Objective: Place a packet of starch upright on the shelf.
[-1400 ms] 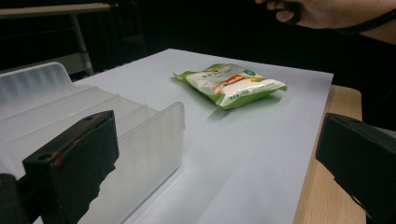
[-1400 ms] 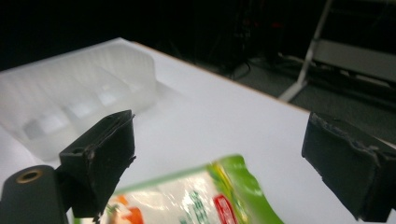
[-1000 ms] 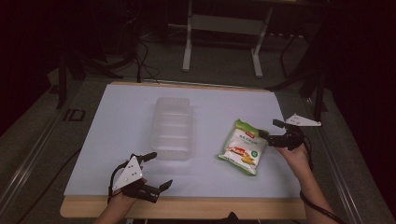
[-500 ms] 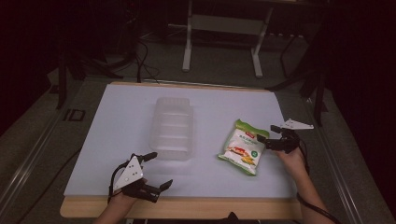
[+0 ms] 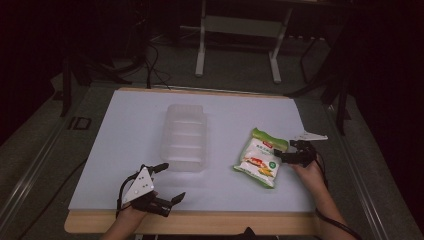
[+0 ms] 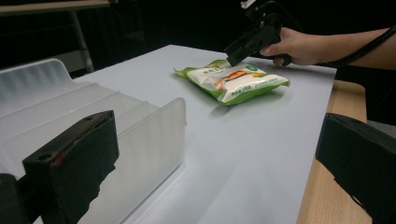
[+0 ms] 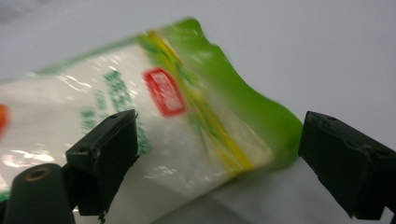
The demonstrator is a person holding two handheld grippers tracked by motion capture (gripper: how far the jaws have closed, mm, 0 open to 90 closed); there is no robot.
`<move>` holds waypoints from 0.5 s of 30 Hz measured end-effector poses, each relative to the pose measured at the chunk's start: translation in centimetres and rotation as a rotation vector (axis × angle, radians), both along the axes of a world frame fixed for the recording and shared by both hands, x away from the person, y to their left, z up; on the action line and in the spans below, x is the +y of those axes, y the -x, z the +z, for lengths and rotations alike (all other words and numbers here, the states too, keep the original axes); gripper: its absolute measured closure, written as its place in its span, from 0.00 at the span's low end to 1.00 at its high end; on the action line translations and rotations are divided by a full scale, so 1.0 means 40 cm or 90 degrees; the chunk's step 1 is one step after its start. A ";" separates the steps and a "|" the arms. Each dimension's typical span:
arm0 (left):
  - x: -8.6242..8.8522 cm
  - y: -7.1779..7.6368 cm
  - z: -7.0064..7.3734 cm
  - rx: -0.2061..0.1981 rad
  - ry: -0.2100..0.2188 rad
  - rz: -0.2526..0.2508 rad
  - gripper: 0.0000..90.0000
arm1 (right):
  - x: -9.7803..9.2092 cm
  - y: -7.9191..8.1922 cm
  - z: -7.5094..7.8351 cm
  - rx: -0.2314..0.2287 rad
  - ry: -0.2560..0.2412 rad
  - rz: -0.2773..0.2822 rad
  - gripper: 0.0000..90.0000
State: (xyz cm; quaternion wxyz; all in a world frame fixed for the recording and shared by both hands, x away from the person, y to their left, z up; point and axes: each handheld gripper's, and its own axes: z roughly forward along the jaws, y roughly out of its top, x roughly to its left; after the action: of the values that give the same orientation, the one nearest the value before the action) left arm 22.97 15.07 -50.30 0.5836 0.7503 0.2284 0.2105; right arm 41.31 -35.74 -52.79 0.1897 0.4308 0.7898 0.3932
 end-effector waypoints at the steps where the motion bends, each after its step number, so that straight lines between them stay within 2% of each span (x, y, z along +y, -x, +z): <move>1: 0.000 0.000 0.001 -0.002 -0.001 0.001 0.00 | 0.000 0.000 0.000 0.000 0.000 0.000 0.12; 3: 0.002 0.000 0.001 -0.001 0.003 0.003 0.00 | -0.001 -0.002 -0.005 0.002 -0.005 -0.004 0.11; 5: 0.004 -0.001 0.000 0.002 0.004 0.004 0.00 | 0.002 -0.005 -0.010 0.004 0.004 0.001 0.11; 9: 0.001 0.000 0.000 0.002 0.004 0.002 0.00 | 0.004 -0.016 -0.020 0.035 0.006 0.005 0.11; 11: -0.001 -0.001 -0.001 0.002 0.002 0.000 0.00 | 0.009 -0.017 -0.021 0.040 0.016 0.007 0.11; 12: -0.001 -0.001 -0.002 0.003 0.001 0.000 0.00 | 0.013 -0.019 -0.021 0.058 0.018 0.014 0.12; 15: -0.003 -0.001 -0.002 0.003 0.000 -0.002 0.00 | 0.014 -0.019 -0.022 0.069 0.011 0.016 0.14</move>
State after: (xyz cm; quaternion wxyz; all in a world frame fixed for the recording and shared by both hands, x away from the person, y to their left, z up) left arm 23.02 14.93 -50.36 0.5832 0.7514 0.2283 0.2078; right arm 42.06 -35.17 -53.69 0.1458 0.4399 0.8077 0.3646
